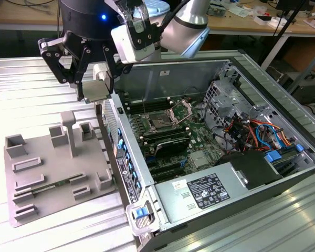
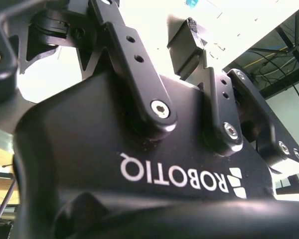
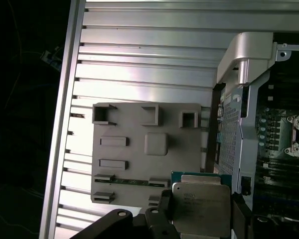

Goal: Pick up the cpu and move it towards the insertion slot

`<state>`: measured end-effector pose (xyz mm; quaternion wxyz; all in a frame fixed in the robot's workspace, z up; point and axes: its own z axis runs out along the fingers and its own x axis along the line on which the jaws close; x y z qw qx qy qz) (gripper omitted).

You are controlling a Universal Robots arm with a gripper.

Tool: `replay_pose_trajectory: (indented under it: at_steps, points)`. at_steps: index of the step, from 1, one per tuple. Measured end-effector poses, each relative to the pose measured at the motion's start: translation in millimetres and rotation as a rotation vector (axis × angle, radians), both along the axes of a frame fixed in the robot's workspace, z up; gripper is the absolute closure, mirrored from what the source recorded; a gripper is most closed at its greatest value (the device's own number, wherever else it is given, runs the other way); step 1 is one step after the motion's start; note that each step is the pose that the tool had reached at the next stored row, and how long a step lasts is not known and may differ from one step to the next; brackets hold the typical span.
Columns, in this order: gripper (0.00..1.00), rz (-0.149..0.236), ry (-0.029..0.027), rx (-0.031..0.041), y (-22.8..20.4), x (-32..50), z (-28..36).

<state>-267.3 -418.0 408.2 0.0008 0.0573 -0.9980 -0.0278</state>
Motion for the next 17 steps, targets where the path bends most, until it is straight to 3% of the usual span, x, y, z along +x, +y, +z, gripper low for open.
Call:
replay_pose_trajectory:
  at_steps: [17]
  points:
    - [0.45,0.000,0.0000,0.0000,0.1,14.9,-0.3]
